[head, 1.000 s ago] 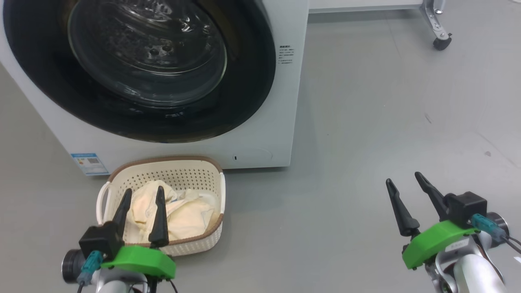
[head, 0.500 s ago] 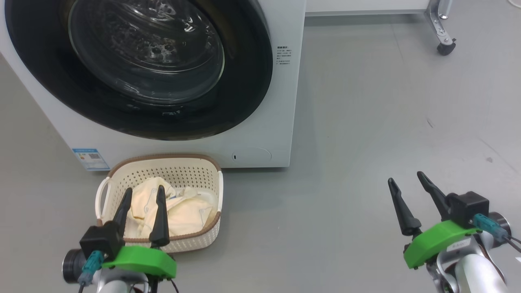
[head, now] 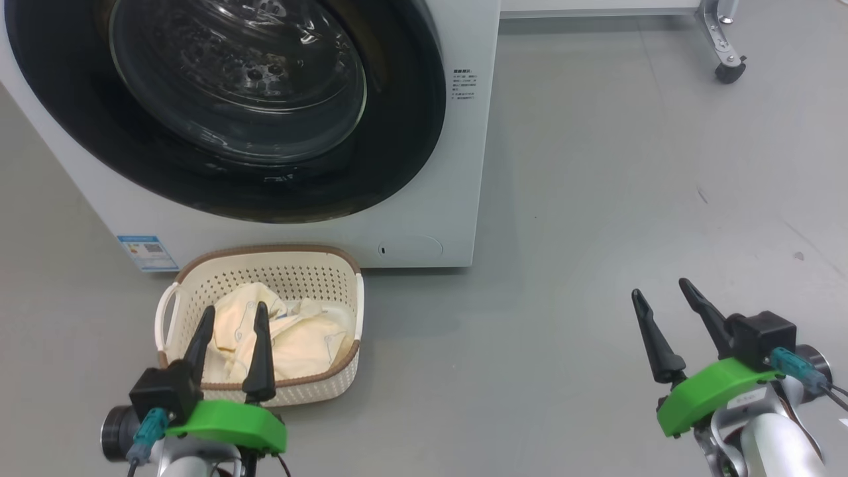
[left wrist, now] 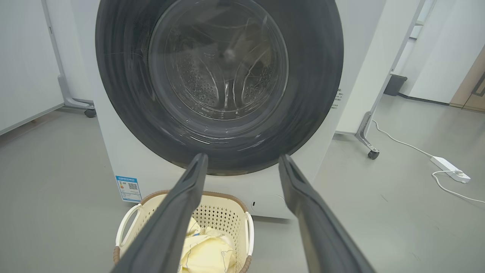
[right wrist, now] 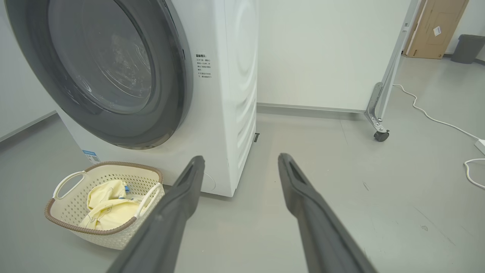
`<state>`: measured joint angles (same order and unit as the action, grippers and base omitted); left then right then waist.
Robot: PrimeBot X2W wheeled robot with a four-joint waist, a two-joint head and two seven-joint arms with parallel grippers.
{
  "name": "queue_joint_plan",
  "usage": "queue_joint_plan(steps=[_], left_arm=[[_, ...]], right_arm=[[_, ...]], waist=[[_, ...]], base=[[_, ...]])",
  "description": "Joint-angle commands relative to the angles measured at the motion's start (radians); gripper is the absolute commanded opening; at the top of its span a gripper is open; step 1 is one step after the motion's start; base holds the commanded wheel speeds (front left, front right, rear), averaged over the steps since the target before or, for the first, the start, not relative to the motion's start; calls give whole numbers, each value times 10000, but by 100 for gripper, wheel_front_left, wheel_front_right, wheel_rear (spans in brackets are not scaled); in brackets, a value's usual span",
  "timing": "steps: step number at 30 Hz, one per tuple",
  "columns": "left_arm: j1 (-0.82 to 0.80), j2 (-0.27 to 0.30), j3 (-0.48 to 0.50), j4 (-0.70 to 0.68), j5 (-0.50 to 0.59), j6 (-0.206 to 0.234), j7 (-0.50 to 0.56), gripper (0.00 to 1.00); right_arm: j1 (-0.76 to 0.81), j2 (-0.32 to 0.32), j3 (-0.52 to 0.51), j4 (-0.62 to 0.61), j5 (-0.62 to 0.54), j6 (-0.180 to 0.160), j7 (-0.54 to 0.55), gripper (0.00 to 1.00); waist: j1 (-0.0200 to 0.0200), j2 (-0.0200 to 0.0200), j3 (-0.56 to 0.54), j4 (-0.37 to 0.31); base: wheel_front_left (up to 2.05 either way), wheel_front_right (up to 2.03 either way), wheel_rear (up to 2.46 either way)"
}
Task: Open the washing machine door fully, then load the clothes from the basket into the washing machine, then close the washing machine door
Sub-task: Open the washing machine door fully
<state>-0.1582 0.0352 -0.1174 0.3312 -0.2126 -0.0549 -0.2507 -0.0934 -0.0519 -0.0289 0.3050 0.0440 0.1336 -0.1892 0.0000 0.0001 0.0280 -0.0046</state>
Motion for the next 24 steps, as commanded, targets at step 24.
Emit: queue_joint_plan(steps=[24], left_arm=[[-1007, 151, 227, -473, 163, -35, -111, 100]], right_arm=[[-1302, -37, -709, -268, 596, -29, -154, 98]], waist=[[0, -1, 870, 522]], base=[[0, 0, 0]])
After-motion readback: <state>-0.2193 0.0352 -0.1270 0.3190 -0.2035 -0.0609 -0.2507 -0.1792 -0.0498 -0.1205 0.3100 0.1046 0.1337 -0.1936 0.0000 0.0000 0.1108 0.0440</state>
